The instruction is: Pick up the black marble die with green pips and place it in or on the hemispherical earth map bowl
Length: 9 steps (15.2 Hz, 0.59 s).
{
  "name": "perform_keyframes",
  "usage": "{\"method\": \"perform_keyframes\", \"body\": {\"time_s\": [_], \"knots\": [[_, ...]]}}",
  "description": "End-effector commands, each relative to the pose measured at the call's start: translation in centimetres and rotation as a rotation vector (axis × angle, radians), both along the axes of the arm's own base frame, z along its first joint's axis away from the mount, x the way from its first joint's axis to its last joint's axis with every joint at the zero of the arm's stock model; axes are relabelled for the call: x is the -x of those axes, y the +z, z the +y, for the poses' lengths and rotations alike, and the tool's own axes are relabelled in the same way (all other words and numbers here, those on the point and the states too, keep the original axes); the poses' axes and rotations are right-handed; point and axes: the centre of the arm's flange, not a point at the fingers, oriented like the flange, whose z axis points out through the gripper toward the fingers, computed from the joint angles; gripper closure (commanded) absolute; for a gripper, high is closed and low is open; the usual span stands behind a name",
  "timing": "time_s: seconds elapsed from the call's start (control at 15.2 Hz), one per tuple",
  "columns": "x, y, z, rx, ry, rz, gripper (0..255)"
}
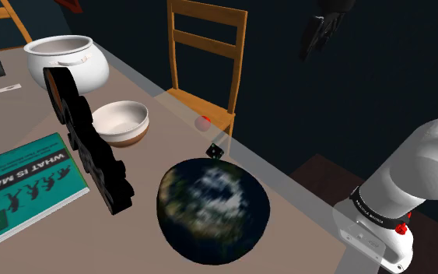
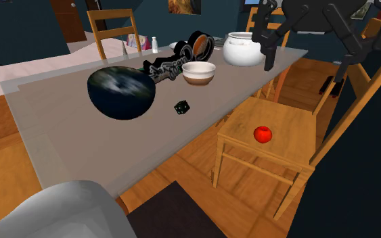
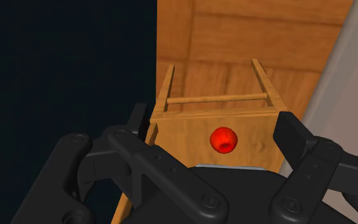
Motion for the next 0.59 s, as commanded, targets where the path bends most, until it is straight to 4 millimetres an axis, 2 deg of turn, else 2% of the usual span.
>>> {"method": "perform_keyframes", "body": {"time_s": [0.0,0.53], "knots": [[0.0,0.0,0.0,0.000,0.000,0.000,0],[-0.4,-4.5,10.1,0.051,0.105,-0.039,0]]}}
